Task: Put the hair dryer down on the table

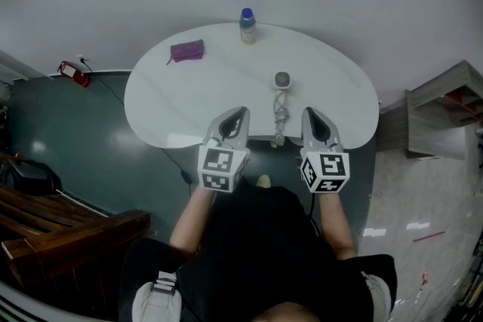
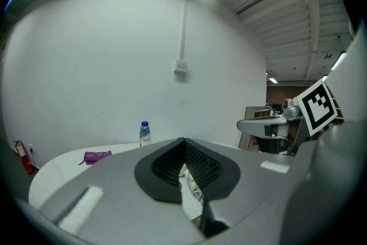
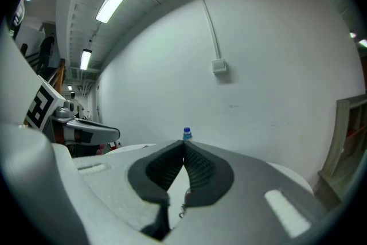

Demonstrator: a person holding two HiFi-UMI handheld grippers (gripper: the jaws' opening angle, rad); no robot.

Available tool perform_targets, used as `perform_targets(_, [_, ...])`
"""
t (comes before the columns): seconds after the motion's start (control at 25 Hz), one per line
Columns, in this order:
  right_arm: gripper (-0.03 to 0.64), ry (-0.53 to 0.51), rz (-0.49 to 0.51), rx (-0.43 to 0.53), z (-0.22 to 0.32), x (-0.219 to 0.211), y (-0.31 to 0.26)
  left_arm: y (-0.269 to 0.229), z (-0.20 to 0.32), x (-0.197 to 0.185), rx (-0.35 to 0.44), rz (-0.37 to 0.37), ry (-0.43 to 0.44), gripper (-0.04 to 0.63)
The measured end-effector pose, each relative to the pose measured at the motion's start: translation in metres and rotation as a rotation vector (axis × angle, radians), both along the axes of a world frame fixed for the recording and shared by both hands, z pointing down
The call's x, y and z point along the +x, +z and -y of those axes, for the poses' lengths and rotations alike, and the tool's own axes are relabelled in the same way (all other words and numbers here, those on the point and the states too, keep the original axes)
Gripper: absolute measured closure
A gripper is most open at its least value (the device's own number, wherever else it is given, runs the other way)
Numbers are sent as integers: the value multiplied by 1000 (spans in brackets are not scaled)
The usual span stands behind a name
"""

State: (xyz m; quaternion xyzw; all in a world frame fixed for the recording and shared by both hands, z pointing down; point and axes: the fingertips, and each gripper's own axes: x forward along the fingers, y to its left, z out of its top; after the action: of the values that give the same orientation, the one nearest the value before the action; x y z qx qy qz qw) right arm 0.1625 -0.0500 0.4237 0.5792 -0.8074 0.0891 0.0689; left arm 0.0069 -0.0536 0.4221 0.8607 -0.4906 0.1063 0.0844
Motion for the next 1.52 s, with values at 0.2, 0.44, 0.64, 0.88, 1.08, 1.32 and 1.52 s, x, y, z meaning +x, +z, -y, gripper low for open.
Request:
perform_targets(0.2, [612,-15,-18,-1,-1,-2,2,1,-5,2,1,-4,-1,591])
perform_targets(0.44, [612,-29,-19,1,0,-7,1,0,-6,6,2,-4,12,591])
perform_targets(0.64, [612,-25,-13,-5,-1,-7,1,0,-5,6,1,-4,21,591])
perform_targets(0.88, [612,-22,-9,-11,-3,-11,3,2,-6,4,-6,-6,28,591])
perform_targets(1.08, [612,-25,-9,-13,-4,-15,3,3,-6,1,-11,-6,28,591])
perform_targets(1.32, [612,-26,-11,-14,-4,-18,3,3,-6,-2,-12,-9,26,591])
perform_targets(1.52, [612,-28,-14,-13,-6,-19,3,4,-8,-3,-13,-9,26,591])
